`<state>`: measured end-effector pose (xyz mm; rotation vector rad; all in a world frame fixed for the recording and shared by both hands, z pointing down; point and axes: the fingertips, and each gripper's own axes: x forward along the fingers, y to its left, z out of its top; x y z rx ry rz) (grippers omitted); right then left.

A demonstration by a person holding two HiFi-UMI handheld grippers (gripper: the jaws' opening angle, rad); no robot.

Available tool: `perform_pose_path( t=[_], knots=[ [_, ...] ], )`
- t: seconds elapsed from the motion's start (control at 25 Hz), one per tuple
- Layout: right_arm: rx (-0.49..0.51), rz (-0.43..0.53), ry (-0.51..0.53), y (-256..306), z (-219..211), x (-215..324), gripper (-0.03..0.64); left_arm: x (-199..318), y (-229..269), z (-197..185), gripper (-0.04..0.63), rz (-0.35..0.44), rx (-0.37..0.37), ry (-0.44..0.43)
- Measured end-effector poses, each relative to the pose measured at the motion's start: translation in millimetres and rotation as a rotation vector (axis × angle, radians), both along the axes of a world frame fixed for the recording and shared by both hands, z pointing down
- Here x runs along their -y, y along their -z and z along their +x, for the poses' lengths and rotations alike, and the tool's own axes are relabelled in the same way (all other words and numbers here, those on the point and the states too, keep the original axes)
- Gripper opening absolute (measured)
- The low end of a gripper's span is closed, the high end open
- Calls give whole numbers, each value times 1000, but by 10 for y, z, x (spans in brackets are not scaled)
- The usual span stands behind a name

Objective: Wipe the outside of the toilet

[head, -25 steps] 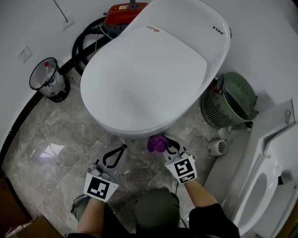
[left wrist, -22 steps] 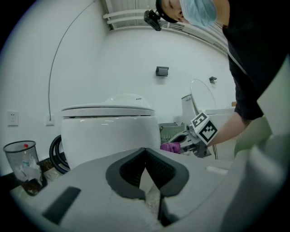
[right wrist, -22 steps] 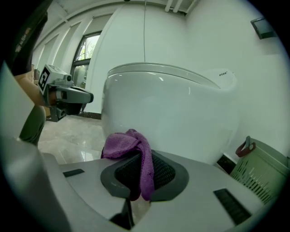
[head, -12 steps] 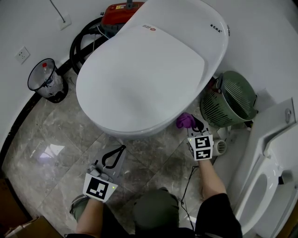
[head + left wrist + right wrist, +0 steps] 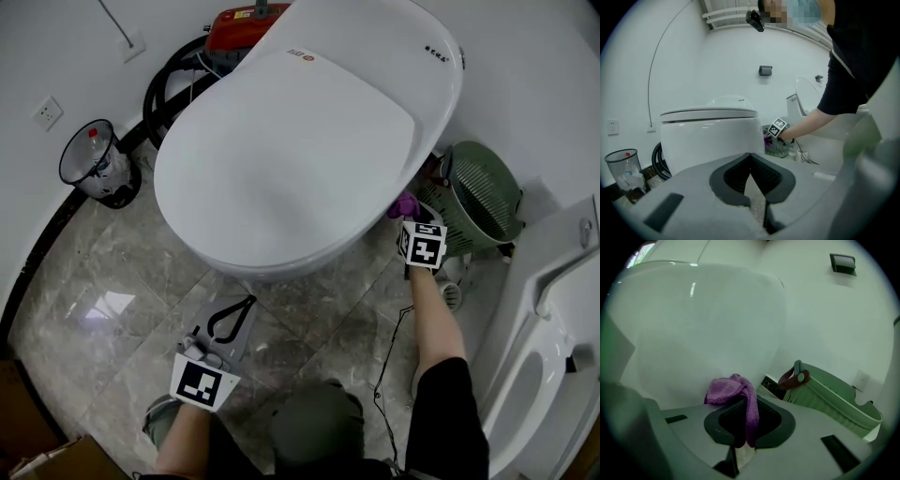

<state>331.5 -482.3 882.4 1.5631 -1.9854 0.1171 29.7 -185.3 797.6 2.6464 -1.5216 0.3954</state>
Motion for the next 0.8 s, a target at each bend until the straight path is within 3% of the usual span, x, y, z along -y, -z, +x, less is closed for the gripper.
perform_pose_path(
  t=[0.2,0.4,0.6,0.8],
  knots=[
    [-26,-11,-7,-49,27,-84,40,-17,10,-23,7,-5,-7,9],
    [30,-4,46,-150,-74,-547,40,6,27,11,7,0,-17,-3],
    [117,-52,196,-384,-519,-1382,40,24,11,21,6,5,-24,-14],
    [116,-118,410,-636,-1165,-2212,40,25,10,23,7,9,-11,-19]
  ],
)
